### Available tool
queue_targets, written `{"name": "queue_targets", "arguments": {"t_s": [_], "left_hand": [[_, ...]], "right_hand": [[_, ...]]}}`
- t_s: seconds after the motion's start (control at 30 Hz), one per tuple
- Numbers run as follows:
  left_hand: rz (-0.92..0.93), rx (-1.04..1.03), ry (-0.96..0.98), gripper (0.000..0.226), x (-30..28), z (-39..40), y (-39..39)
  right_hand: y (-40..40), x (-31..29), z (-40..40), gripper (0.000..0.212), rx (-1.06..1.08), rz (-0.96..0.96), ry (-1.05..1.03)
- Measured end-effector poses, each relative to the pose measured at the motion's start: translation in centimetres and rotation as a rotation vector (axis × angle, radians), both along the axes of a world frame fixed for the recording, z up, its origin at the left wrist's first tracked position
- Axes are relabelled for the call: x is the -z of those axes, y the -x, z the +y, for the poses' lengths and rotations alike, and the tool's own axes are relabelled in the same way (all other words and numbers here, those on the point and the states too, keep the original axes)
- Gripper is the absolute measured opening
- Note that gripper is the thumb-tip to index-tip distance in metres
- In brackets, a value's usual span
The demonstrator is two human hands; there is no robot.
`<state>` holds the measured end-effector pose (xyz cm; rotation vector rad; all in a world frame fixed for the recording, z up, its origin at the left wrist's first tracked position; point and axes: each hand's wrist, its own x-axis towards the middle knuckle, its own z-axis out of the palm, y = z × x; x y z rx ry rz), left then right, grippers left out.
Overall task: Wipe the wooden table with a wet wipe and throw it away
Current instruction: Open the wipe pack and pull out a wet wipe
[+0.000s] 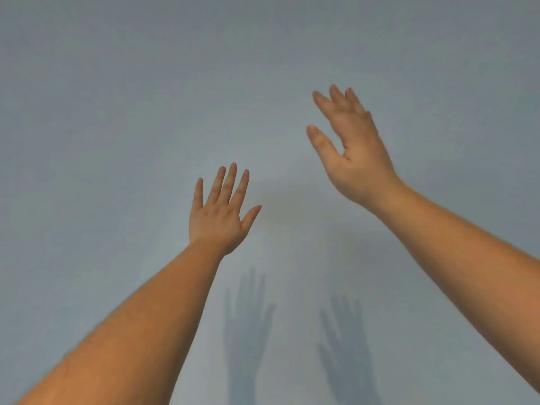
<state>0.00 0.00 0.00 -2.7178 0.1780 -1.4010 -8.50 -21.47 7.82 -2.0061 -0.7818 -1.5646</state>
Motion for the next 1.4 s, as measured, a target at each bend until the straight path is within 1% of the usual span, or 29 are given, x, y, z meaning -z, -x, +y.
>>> {"name": "queue_targets", "arguments": {"t_s": [0.07, 0.13, 0.27, 0.4, 0.57, 0.7, 0.77, 0.87, 1.03, 1.1, 1.2, 1.4], "left_hand": [[0.042, -0.001, -0.024, 0.067, 2.0, 0.2, -0.8], [0.093, -0.011, -0.021, 0.067, 5.0, 0.6, -2.0], [0.249, 0.007, -0.036, 0.066, 12.2, 0.9, -4.0], [0.413, 0.044, -0.066, 0.066, 20.6, 0.8, -5.4], [0.615, 0.112, -0.091, 0.066, 30.8, -0.7, -7.1], [0.774, 0.157, -0.140, 0.067, 38.0, -2.7, -8.0], [0.846, 0.167, -0.145, 0.068, 41.1, -3.5, -8.4], [0.967, 0.186, -0.144, 0.070, 44.9, -4.5, -9.3], [1.153, 0.185, -0.186, 0.072, 49.4, -6.2, -11.4], [1.200, 0.192, -0.211, 0.074, 50.9, -6.8, -12.2], [1.200, 0.218, -0.204, 0.075, 52.9, -7.3, -13.0], [1.168, 0.262, -0.125, 0.073, 55.3, -7.5, -13.9]], "right_hand": [[-3.0, 3.2, 0.5, 0.053, 0.137, 0.136, 0.089], [-6.2, 7.9, 0.6, 0.053, 0.242, 0.311, 0.149], [-10.6, 17.0, 0.0, 0.055, 0.337, 0.552, 0.256], [-12.7, 27.1, -0.3, 0.056, 0.377, 0.787, 0.362], [-14.0, 39.0, -1.4, 0.058, 0.388, 1.012, 0.502], [-15.3, 47.1, -2.3, 0.058, 0.375, 1.178, 0.582], [-16.1, 50.3, -2.9, 0.060, 0.370, 1.227, 0.612], [-17.0, 53.9, -3.7, 0.065, 0.350, 1.330, 0.628], [-19.1, 58.9, -5.2, 0.076, 0.318, 1.502, 0.543], [-19.6, 60.5, -5.6, 0.080, 0.313, 1.562, 0.527], [-20.1, 62.1, -5.8, 0.082, 0.291, 1.619, 0.500], [-20.1, 64.0, -5.8, 0.079, 0.188, 1.643, 0.481]]}}
